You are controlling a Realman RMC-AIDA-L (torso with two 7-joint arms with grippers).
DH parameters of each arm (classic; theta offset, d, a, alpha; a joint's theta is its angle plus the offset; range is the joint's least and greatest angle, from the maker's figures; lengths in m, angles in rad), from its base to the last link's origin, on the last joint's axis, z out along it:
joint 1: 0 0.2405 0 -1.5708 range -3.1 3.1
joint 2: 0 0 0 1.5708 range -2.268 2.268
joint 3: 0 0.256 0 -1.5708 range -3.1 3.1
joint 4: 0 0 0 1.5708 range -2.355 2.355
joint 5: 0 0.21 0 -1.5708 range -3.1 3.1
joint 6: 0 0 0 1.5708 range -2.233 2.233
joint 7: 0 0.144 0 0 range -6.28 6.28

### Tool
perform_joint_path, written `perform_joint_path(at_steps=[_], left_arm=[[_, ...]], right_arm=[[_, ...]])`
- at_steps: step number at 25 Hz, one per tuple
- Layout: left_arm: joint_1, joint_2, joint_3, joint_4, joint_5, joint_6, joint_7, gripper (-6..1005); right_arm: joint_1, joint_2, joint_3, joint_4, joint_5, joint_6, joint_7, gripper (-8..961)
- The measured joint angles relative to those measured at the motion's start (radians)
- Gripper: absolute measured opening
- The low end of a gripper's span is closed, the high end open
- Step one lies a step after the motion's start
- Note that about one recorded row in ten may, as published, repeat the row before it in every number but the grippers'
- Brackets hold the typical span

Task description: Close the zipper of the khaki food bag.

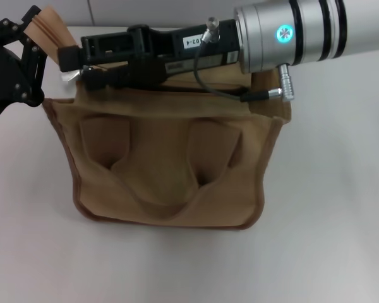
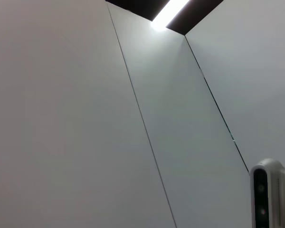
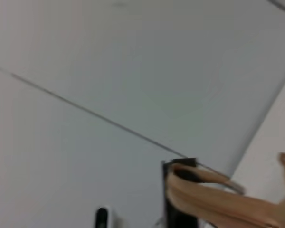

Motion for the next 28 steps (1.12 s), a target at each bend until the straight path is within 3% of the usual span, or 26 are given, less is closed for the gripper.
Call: perform_joint_path(at_steps=[28], left_arm=[[0.0, 0.0, -0.005, -0.003, 0.001, 0.014, 0.002, 16]], right_arm=[[0.009, 0.0, -0.015, 0.034, 0.004, 0.027, 0.0, 790]])
